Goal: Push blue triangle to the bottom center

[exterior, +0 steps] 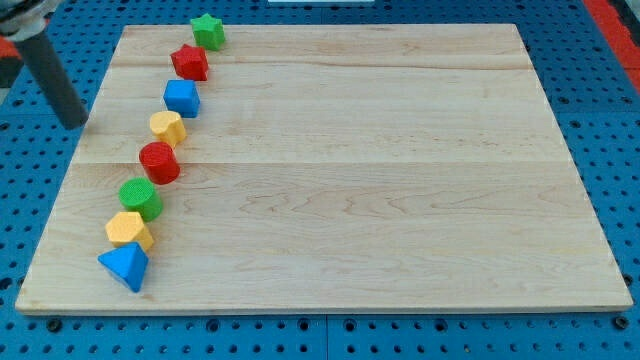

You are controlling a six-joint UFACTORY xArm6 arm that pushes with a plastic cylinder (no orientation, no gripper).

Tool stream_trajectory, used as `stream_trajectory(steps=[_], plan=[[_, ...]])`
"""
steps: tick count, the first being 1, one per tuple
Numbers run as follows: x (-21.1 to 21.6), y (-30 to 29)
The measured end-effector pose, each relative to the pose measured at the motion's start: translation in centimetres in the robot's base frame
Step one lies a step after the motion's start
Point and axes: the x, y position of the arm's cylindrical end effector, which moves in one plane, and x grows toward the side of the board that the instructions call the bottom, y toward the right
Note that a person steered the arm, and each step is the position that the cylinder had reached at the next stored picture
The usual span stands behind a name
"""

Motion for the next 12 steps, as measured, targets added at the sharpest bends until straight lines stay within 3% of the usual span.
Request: stream_trajectory(steps=[3,4,9,12], plan=[[14.6,2.1],[19.6,6.6],[20.4,15.4],[18.4,9.5]])
